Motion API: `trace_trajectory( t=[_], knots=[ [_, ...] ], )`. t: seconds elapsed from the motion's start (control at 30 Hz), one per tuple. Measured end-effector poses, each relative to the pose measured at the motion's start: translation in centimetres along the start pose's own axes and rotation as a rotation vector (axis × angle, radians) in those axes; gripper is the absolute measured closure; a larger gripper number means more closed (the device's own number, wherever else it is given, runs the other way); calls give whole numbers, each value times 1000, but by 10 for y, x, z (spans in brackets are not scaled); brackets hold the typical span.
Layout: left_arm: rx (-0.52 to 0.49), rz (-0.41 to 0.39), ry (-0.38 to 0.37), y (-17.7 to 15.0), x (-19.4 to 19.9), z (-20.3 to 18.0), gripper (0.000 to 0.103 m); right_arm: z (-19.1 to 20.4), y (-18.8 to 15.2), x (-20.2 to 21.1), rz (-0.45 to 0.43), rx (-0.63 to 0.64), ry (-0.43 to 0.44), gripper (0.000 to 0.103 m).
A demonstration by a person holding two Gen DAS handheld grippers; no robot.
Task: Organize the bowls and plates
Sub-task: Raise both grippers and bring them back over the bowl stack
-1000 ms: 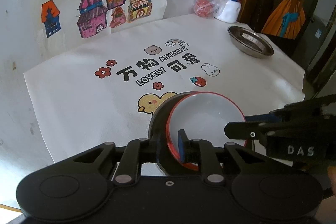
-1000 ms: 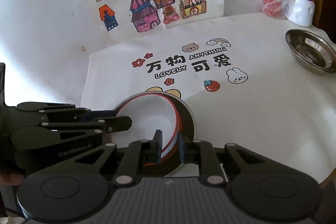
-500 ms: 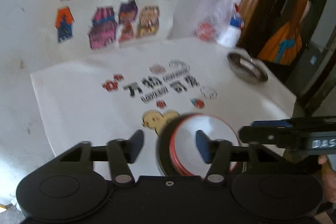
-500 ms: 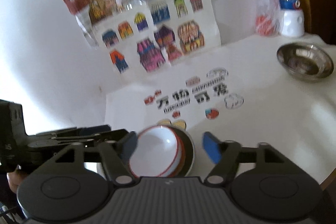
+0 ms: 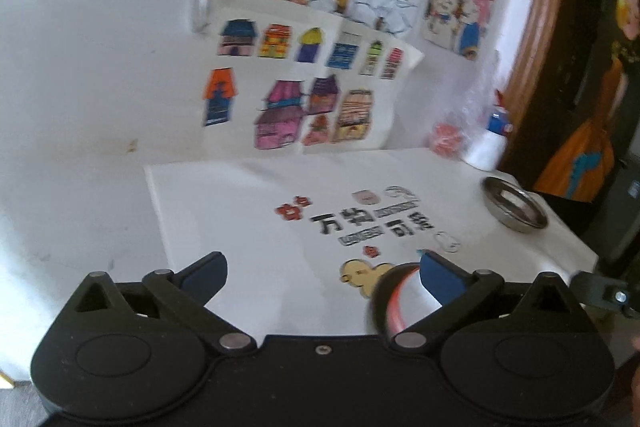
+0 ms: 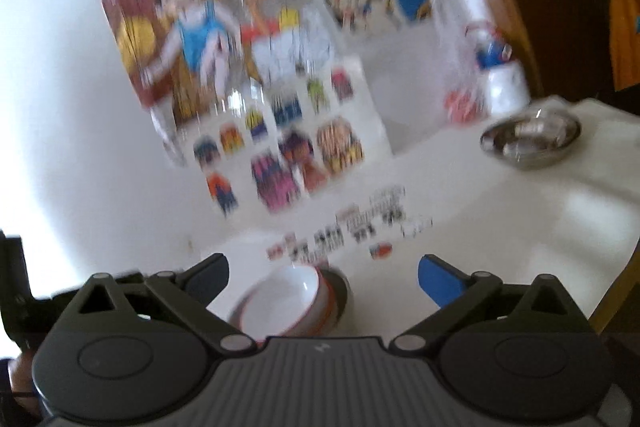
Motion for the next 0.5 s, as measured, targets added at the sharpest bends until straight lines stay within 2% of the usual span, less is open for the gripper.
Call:
trace_trajectory(
  t=[0.1, 0.2, 0.33, 0.4, 0.5],
  knots=[
    [15, -18, 55, -9, 3, 6, 1, -1, -5, 5, -9, 52, -18, 0],
    [35, -49, 62, -14, 10, 7, 1, 4, -10, 10, -11, 125, -30, 0],
    [-27, -111, 82, -18, 27, -3, 1, 10, -18, 20, -24, 142, -28, 0],
    [-59, -100, 71, -24, 36, -9, 1, 8, -21, 25, -31, 144, -45, 0],
    [-78, -78, 105, -33, 50, -11, 1, 5, -28, 32, -42, 172, -64, 0]
  ],
)
Point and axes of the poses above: each gripper's, at about its wrist camera, not at the fingertips, and x roughly against the way its jaws point, z to its left, y to its top, the point moved 10 cm from there along -x, roughly the way its jaws point, and after that the axes turned 13 degrees about -z, right-handed, at the moved point
